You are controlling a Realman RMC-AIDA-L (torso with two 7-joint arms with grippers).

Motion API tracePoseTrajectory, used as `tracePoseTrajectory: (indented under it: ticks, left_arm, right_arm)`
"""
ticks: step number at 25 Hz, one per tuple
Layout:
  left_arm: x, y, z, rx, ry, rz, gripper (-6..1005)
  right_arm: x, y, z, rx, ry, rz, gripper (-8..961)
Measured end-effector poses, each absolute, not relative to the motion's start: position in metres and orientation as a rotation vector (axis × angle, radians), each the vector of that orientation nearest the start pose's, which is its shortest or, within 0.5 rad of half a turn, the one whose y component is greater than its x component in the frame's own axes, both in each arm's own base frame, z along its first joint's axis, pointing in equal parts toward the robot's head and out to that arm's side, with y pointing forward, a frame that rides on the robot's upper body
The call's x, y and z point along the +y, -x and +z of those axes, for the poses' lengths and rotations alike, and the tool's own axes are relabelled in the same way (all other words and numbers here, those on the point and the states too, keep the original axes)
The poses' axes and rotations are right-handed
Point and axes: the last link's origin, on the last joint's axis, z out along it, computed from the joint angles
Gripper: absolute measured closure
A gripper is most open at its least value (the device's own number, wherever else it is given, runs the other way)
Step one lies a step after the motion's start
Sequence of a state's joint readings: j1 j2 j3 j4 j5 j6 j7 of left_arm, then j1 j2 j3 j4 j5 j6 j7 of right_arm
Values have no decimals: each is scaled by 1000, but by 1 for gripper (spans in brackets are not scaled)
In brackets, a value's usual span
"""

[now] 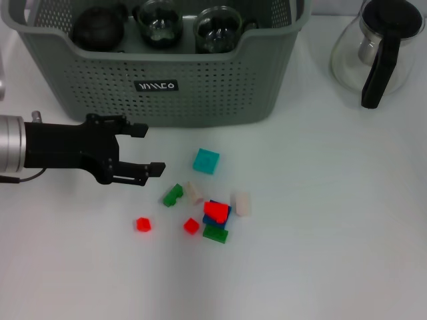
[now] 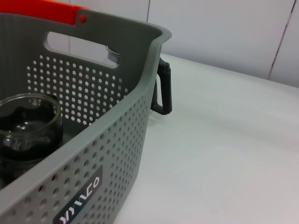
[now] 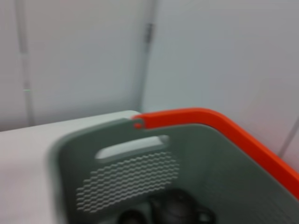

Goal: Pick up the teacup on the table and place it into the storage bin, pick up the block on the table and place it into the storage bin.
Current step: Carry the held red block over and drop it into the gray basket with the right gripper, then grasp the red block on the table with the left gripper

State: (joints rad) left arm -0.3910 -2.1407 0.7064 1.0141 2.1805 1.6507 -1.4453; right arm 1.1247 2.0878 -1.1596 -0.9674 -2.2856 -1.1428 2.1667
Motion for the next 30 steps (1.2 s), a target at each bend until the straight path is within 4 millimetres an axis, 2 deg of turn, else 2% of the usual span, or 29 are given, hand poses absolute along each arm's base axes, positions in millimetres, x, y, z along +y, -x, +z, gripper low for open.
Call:
tracePoseTrajectory:
  ticks: [3, 8, 12, 15, 18, 20, 21, 25, 30]
  left_arm:
    - [301, 280, 23, -543, 2768, -393, 152]
    - [303, 281, 25, -554, 2752, -404, 152]
    - [304, 283, 29, -556, 2741, -401, 152]
    - [304, 284, 31, -550, 2747, -389, 152]
    - [303, 285, 35, -546, 2755, -378, 152]
    - [301, 285, 39, -536, 2779, -368, 152]
    - [301, 285, 40, -533, 2787, -365, 152]
    - [294, 282, 49, -498, 2863, -350, 152]
    - [286, 281, 52, -490, 2925, -265, 153]
  right_arm:
    - [465, -2, -28, 278, 2670, 180, 256]
    - [472, -14, -41, 296, 2633, 83, 251]
    - [473, -18, -39, 290, 2612, 86, 232]
    - [470, -18, -30, 277, 2602, 139, 129]
    - [460, -18, -18, 255, 2625, 241, 26]
    - [444, -24, -3, 238, 2669, 376, 19]
    - [444, -24, -3, 238, 2669, 376, 15]
    - [413, -43, 14, 222, 2763, 502, 8]
    - [367, -81, 17, 176, 2956, 466, 9]
